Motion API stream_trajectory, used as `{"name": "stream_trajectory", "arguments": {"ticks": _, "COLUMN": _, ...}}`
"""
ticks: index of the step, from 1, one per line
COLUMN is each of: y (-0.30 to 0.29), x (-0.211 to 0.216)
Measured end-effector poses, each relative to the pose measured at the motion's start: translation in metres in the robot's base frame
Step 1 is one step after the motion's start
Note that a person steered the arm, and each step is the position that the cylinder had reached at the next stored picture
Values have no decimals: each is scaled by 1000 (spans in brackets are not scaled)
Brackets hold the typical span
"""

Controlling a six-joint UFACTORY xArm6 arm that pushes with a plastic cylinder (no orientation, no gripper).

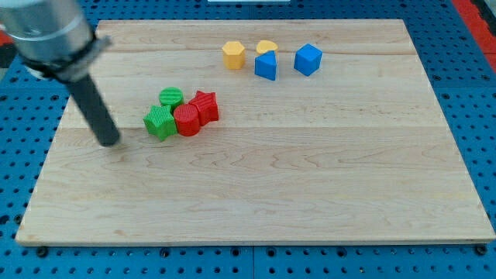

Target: Push the green circle along with green star towards the top center

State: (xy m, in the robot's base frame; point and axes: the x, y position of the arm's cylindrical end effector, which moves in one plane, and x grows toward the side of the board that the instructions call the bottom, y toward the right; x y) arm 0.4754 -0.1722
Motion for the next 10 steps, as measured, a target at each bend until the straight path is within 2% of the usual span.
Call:
{"name": "stream_trajectory", "arguments": {"ticks": 1, "y": 45, "x": -32}}
{"name": "stream_trajectory", "arguments": {"ticks": 2, "y": 46, "x": -104}}
{"name": "stream_trajectory", "arguments": {"ticks": 3, "y": 56, "x": -139}}
{"name": "stream_trajectory", "arguments": {"ticks": 4, "y": 82, "x": -148}}
{"name": "stream_trajectory", "arguments": {"ticks": 5, "y": 43, "x": -144}}
{"name": "stream_trajectory", "arguments": {"ticks": 6, "y": 36, "x": -105}}
{"name": "stream_trajectory", "arguments": {"ticks": 7, "y": 79, "x": -88}}
{"name": "stream_trajectory", "arguments": {"ticks": 9, "y": 103, "x": -179}}
{"name": "stream_trajectory", "arguments": {"ticks": 10, "y": 126, "x": -180}}
